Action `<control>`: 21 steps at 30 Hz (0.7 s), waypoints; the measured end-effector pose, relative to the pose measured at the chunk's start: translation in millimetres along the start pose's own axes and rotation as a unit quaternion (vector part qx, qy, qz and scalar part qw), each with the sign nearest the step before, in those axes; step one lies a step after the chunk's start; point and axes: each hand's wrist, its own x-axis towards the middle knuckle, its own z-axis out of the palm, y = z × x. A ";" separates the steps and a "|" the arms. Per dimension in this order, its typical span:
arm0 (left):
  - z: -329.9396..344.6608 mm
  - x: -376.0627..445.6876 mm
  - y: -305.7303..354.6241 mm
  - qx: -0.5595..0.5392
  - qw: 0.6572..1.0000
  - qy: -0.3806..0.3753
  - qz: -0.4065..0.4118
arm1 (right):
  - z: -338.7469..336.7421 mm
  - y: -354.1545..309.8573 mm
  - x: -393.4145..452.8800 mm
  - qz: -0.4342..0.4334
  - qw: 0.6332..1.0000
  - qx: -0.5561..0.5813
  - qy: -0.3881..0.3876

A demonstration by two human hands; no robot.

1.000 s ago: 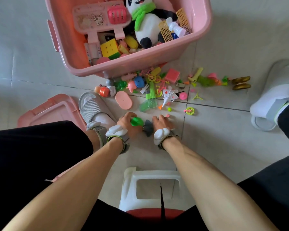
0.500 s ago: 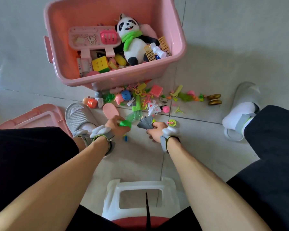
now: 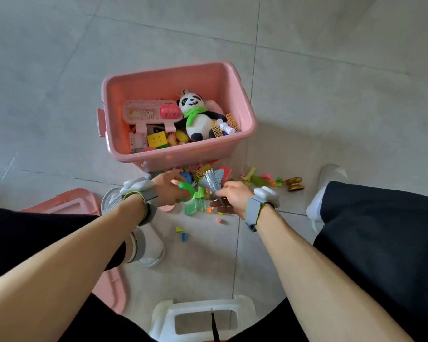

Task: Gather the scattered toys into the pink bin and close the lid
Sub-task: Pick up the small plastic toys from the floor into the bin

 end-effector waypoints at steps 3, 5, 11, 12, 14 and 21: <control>-23.0 -11.6 15.4 0.026 0.999 0.010 0.024 | 6.5 -21.0 -4.5 -0.045 0.999 -0.011 0.027; -37.5 -15.8 22.6 0.040 0.998 0.004 0.038 | 9.8 -34.0 -3.5 -0.065 0.997 -0.024 0.040; -75.0 -18.7 38.8 -0.080 0.995 0.056 0.011 | 17.4 -70.8 -3.0 -0.116 0.991 -0.061 0.028; -75.5 -19.7 39.9 -0.112 0.992 0.065 0.005 | 17.5 -73.2 -4.8 -0.123 0.990 -0.066 0.026; -81.2 -19.1 38.6 -0.164 0.984 0.072 -0.005 | 22.7 -83.8 -3.1 -0.147 0.986 -0.073 0.039; -87.3 -17.3 39.7 -0.226 0.967 0.111 -0.029 | 33.4 -105.5 13.6 -0.162 0.983 -0.002 0.085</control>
